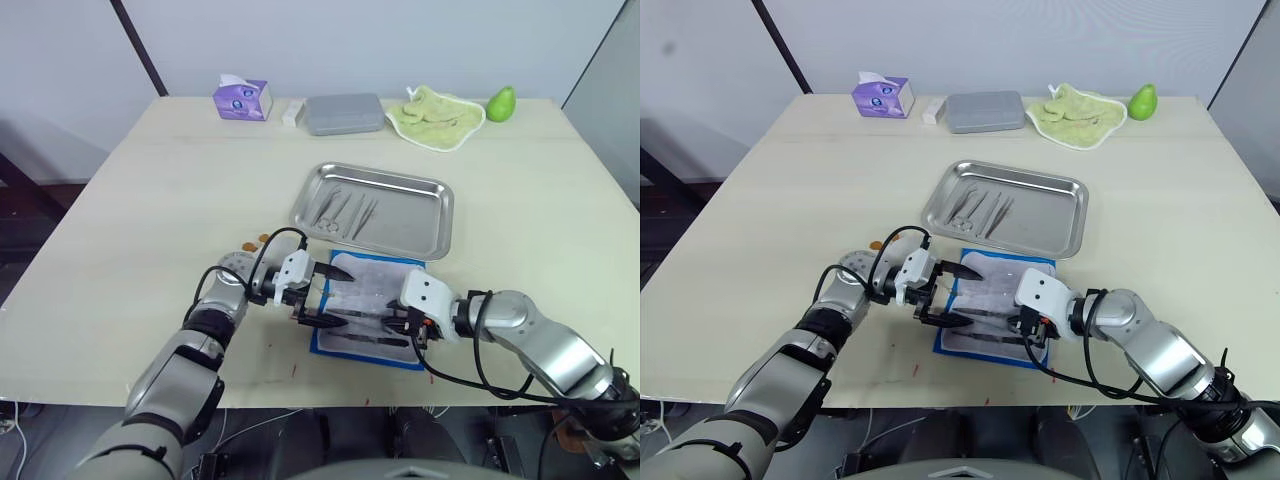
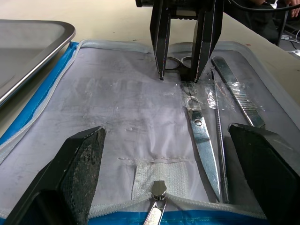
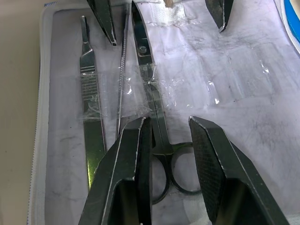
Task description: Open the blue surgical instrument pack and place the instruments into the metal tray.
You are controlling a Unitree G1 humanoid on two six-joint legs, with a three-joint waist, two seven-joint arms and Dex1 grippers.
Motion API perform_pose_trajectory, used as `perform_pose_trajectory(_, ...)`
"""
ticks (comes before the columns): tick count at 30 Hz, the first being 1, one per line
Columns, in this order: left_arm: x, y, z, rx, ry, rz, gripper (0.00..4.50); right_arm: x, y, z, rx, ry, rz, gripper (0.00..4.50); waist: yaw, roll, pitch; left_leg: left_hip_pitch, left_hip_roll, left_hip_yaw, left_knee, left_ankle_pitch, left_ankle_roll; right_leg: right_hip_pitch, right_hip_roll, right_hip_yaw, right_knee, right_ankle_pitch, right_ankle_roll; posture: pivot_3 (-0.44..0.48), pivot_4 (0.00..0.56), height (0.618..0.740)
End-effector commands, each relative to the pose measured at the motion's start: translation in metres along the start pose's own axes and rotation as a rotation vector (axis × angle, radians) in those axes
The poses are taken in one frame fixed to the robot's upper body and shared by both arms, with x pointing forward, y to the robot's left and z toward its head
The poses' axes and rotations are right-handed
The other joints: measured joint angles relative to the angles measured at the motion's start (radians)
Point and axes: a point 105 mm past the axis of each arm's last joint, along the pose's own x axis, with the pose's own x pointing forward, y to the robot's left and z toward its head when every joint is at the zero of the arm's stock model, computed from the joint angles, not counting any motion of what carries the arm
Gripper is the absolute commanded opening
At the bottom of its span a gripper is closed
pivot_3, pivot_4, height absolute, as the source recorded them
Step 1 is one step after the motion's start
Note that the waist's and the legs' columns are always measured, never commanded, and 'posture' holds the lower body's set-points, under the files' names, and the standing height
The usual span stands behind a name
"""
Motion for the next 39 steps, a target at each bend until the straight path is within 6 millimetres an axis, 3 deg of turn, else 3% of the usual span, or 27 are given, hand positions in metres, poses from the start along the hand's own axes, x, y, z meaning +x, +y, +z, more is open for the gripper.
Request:
perform_pose_trajectory(1, 0.007, -0.028, -0.029, -0.11, 0.063, -0.103, 4.5, 0.002, 0.005, 0.001, -0.015, 0.03, 0.023, 1.49, 0.0, 0.0, 0.0, 0.0, 0.0, 0.0, 0.0, 0.0, 0.0, 0.0, 0.0, 0.0, 0.0, 0.0, 0.0, 0.0, 0.15, 0.74)
perform_pose_trajectory(20, 0.007, -0.03, -0.03, -0.109, 0.067, -0.1, 4.5, 0.01, 0.015, -0.007, 0.059, 0.072, 0.04, 1.49, -0.002, 0.004, -0.006, 0.001, 0.0, 0.0, 0.0, 0.0, 0.0, 0.0, 0.0, 0.0, 0.0, 0.0, 0.0, 0.0, 0.15, 0.74)
perform_pose_trajectory(21, 0.007, -0.03, -0.03, -0.109, 0.067, -0.099, 4.5, 0.01, 0.015, -0.007, 0.063, 0.079, 0.042, 0.98, -0.002, 0.004, -0.007, 0.001, 0.0, 0.0, 0.0, 0.0, 0.0, 0.0, 0.0, 0.0, 0.0, 0.0, 0.0, 0.0, 0.15, 0.74)
perform_pose_trajectory(22, 0.007, -0.03, -0.031, -0.11, 0.068, -0.099, 4.5, 0.01, 0.016, -0.01, 0.089, 0.098, 0.048, 0.75, -0.002, 0.004, -0.007, 0.001, 0.0, 0.0, 0.0, 0.0, 0.0, 0.0, 0.0, 0.0, 0.0, 0.0, 0.0, 0.0, 0.15, 0.74)
perform_pose_trajectory(23, 0.006, -0.03, -0.031, -0.111, 0.069, -0.098, 4.5, 0.01, 0.017, -0.012, 0.104, 0.113, 0.053, 0.15, -0.003, 0.004, -0.008, 0.001, 0.0, 0.0, 0.0, 0.0, 0.0, 0.0, 0.0, 0.0, 0.0, 0.0, 0.0, 0.0, 0.15, 0.74)
perform_pose_trajectory(24, 0.006, -0.03, -0.031, -0.112, 0.07, -0.098, 4.5, 0.009, 0.017, -0.013, 0.112, 0.124, 0.058, 0.06, -0.003, 0.004, -0.008, 0.001, 0.0, 0.0, 0.0, 0.0, 0.0, 0.0, 0.0, 0.0, 0.0, 0.0, 0.0, 0.0, 0.15, 0.74)
perform_pose_trajectory(28, 0.007, -0.03, -0.031, -0.112, 0.07, -0.099, 4.5, 0.006, 0.016, -0.011, 0.086, 0.138, 0.049, 0.06, -0.002, 0.004, -0.008, 0.001, 0.0, 0.0, -0.001, 0.0, 0.0, 0.0, 0.0, 0.0, -0.001, 0.0, 0.0, 0.0, 0.15, 0.74)
perform_pose_trajectory(39, 0.008, -0.032, -0.033, -0.111, 0.079, -0.107, 4.5, -0.006, 0.008, 0.017, 0.005, 0.147, 0.035, 0.06, -0.002, 0.004, -0.008, 0.0, 0.0, 0.0, -0.001, 0.0, 0.0, 0.0, 0.0, 0.0, -0.001, 0.0, 0.0, 0.0, 0.15, 0.74)
